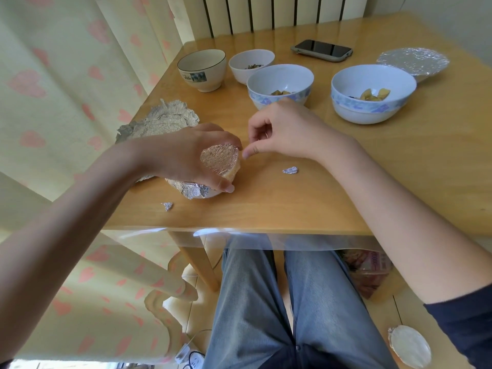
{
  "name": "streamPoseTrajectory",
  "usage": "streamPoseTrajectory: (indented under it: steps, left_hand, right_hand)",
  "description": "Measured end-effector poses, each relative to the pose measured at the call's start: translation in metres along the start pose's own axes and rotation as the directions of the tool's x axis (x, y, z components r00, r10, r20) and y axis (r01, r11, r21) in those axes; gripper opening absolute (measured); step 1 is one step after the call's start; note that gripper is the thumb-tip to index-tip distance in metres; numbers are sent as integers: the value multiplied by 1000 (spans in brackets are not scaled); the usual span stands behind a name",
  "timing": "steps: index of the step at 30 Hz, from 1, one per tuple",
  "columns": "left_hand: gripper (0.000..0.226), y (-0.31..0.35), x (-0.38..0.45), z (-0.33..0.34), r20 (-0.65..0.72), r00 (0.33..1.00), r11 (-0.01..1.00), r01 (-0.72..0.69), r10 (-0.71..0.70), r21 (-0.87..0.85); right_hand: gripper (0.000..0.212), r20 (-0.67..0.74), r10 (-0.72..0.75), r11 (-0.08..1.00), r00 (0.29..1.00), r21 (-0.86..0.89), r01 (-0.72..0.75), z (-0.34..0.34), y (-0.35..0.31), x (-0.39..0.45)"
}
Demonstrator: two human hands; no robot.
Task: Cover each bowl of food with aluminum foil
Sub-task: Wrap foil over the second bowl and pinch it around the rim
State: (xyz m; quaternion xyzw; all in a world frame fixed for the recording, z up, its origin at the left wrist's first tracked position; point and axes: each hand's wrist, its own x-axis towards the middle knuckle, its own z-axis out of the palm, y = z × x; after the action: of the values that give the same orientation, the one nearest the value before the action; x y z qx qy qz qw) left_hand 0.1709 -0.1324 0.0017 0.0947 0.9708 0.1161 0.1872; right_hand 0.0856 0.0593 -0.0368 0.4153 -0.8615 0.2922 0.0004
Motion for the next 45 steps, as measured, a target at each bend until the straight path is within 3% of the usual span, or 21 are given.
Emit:
streamPoseTrajectory:
  steps: [6, 9, 17, 21, 28, 35, 38, 41, 45]
  left_hand:
    - [108, 6, -5, 2, 11, 994, 993, 110, -111, 36]
    - [114, -2, -9, -2, 32, 998, 994, 57, -60, 95]
    - [112, -14, 0, -11, 210, 977, 993, -46, 24, 104]
    - [97, -14, 3, -5, 166, 983, 995, -83, 73, 50]
    - [90, -14, 1, 4, 9, 996, 996, -84, 84, 41]
    - [118, -10, 5, -5, 112, 992, 993, 50, -63, 109]
    - [127, -11, 3, -11, 158, 986, 994, 40, -56, 101]
    - [129, -17, 3, -14, 118, 993, 987, 6, -25, 159]
    - [133, -33, 9, -16, 80, 996, 979, -46, 30, 196]
  right_hand:
    - [15, -25, 40, 999, 999, -11, -41, 14, -18, -41]
    - [9, 6, 68, 997, 998, 35, -68, 28, -25, -52]
    - [39, -107, 185, 982, 977, 54, -180, 44, -40, -51]
    - [40, -105, 185, 983, 977, 40, -182, 46, -46, -52]
    - [29, -127, 164, 986, 978, 44, -160, 46, -44, -56]
    - [18, -80, 171, 983, 982, 79, -165, 40, -35, -60]
    - [15, -82, 195, 979, 977, 82, -189, 44, -37, -65]
    - [16, -116, 227, 970, 967, 113, -214, 48, -45, -70]
    - [32, -125, 264, 959, 956, 137, -247, 61, -69, -71]
